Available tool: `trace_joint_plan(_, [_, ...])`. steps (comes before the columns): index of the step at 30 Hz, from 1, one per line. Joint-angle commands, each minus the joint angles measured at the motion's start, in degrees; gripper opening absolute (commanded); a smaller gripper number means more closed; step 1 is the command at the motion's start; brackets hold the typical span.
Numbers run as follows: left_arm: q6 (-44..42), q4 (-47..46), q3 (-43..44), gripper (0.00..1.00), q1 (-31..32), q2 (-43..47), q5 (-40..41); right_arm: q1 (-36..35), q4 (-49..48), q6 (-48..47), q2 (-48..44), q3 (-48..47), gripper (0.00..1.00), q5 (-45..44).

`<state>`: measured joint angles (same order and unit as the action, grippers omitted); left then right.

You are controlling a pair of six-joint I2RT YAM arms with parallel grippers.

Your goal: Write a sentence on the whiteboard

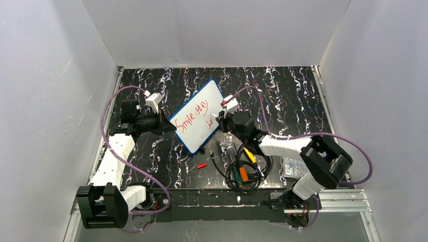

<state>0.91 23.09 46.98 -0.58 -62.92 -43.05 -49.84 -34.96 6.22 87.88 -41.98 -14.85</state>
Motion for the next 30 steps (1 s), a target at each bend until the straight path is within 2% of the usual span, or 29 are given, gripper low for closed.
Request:
trace_joint_plan(1, [-2.4,3.54,0.3,0.0,0.67,-0.68,2.49,0.19,-3.2,-1.02,1.58,-2.5,0.01,-0.11])
trace_joint_plan(9, [-2.4,3.57,0.22,0.0,0.67,-0.6,2.61,0.19,-3.62,-0.64,2.7,-2.51,0.01,0.08])
trace_joint_plan(20, [-2.4,3.63,0.22,0.0,0.67,-0.42,2.84,0.25,0.31,-3.38,-6.89,1.39,0.01,-2.81])
trace_joint_plan(30, [-2.23,3.47,0.1,0.0,0.67,-0.21,2.62,6.75,1.87,-2.51,-8.38,2.86,0.01,8.28])
